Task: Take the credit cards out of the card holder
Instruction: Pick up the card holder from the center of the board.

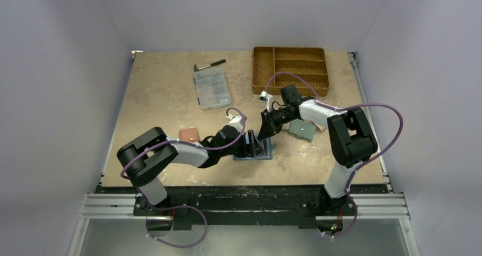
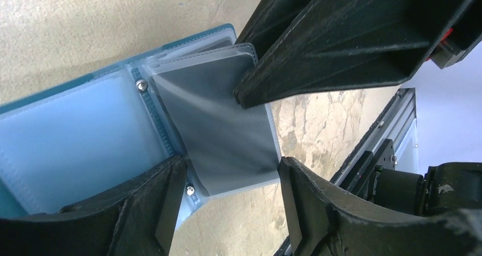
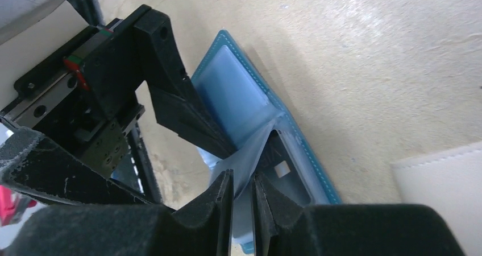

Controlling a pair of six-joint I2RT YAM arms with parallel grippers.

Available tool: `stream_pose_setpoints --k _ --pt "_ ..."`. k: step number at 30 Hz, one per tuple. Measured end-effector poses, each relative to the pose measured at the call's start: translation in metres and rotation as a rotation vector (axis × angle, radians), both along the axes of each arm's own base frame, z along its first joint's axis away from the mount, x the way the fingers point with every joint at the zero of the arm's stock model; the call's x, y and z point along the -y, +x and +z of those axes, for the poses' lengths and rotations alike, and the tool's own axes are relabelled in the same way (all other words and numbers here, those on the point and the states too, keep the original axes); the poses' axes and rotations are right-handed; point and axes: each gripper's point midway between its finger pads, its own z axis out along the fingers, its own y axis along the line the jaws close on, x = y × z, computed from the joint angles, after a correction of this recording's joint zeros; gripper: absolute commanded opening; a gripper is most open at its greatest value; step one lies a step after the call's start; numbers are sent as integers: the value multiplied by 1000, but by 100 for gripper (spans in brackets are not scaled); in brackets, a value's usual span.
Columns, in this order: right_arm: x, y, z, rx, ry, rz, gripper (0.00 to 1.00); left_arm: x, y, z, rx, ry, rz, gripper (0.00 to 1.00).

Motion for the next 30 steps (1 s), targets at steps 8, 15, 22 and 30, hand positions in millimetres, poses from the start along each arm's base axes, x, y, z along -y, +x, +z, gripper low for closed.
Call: stream_pose_setpoints --k 8,15,22,30 --pt "-7 -13 2 -73 64 36 25 6 -1 1 -9 -8 -21 71" --pt "-14 -21 3 -113 100 66 28 11 -2 2 -16 -6 -31 74" --pt "-15 -26 1 -138 101 76 31 11 -2 4 -19 -8 -24 76" --pt "-21 -39 4 -169 110 109 35 9 -2 5 -32 -13 2 80"
